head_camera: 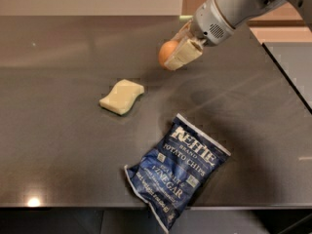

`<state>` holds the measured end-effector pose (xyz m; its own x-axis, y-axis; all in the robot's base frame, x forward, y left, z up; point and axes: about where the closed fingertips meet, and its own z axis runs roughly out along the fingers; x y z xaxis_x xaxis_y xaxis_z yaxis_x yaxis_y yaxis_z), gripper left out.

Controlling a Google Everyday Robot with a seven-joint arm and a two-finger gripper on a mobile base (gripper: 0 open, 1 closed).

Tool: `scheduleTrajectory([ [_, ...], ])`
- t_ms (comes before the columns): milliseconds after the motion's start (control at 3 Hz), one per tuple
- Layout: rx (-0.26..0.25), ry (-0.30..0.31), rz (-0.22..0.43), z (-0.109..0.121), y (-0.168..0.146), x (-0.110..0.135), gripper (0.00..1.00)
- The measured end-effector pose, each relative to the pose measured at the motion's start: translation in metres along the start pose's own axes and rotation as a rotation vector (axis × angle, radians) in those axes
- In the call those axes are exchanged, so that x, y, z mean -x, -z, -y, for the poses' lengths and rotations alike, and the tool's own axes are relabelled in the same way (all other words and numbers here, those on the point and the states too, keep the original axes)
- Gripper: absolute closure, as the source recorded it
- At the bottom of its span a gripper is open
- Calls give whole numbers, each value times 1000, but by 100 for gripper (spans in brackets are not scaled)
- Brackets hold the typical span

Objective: Move orange near sponge

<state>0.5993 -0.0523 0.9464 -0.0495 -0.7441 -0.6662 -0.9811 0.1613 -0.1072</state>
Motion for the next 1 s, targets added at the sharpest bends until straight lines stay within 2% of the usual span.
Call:
scheduleTrajectory([
  [667,49,103,-81,-28,-43,8,100],
  [1000,61,116,-106,-33,-56,2,100],
])
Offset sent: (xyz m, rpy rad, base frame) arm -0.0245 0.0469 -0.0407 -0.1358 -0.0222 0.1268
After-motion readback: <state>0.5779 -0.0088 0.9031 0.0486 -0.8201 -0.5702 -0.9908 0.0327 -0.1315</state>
